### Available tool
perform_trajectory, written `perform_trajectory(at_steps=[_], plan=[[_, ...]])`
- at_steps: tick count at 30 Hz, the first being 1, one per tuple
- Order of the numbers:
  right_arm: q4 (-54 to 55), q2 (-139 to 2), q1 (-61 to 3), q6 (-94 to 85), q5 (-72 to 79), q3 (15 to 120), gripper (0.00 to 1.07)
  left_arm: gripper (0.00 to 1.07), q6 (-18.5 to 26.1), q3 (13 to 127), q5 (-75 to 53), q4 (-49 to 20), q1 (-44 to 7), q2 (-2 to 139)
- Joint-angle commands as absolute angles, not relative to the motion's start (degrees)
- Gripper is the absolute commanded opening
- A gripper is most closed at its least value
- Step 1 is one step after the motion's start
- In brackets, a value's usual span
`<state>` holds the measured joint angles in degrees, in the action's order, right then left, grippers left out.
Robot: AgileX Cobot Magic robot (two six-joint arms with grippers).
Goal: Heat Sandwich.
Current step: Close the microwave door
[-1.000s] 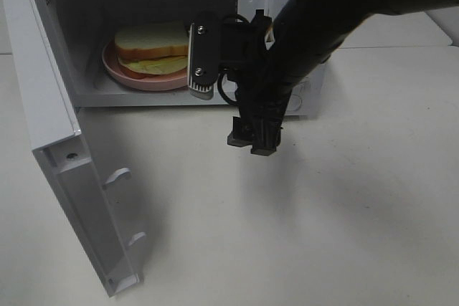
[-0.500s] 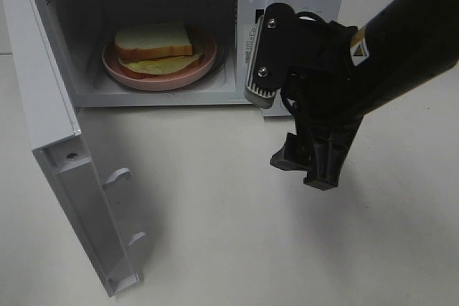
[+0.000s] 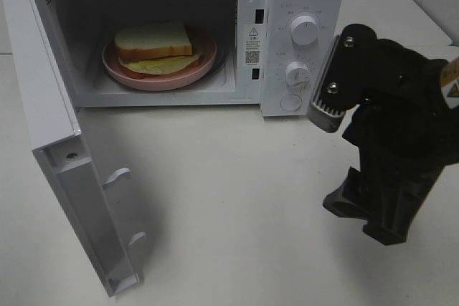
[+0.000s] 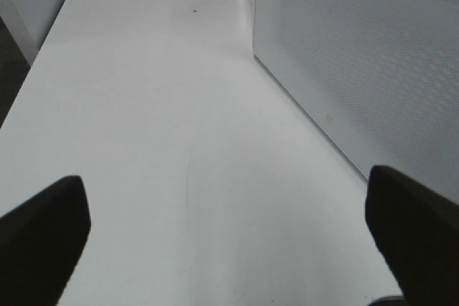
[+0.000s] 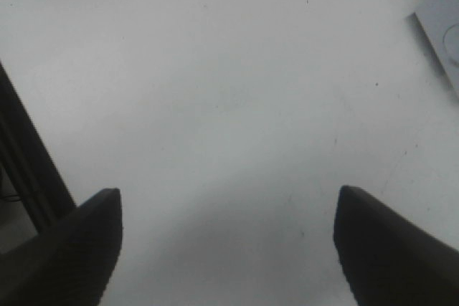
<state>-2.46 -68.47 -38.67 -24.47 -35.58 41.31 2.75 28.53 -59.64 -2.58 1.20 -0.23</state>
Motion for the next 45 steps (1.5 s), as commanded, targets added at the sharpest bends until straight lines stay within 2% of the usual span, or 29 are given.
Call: perform_trajectory(at_steps=[1,10,28,39,45], plan=[[-2.46,-66.23,-38.85,-21.60,-37.76,40.28,0.76,1.01,2.41,28.42,-59.47,-2.86,1.32,-1.66],[-2.12,-58.04,-38.85,-11.52,-46.64,38.96,0.76,1.01,2.41,28.42,-59.47,-2.86,1.32,-1.66],[-2.23,-43.03,-38.85,-6.13,-65.43,38.96,0.76,1.01,2.41,28.42,-59.47,-2.86,1.32,-1.66],[-2.41,-28.99,-38.67,-2.52,-69.44,38.50,0.76,1.01,2.41,28.42,-59.47,-2.86,1.32,-1.66],[-2.01,-23.38,-38.04,-2.35,-69.79,33.69,0.76,1.01,2.41,28.42,-59.47,-2.86,1.32,-1.66]])
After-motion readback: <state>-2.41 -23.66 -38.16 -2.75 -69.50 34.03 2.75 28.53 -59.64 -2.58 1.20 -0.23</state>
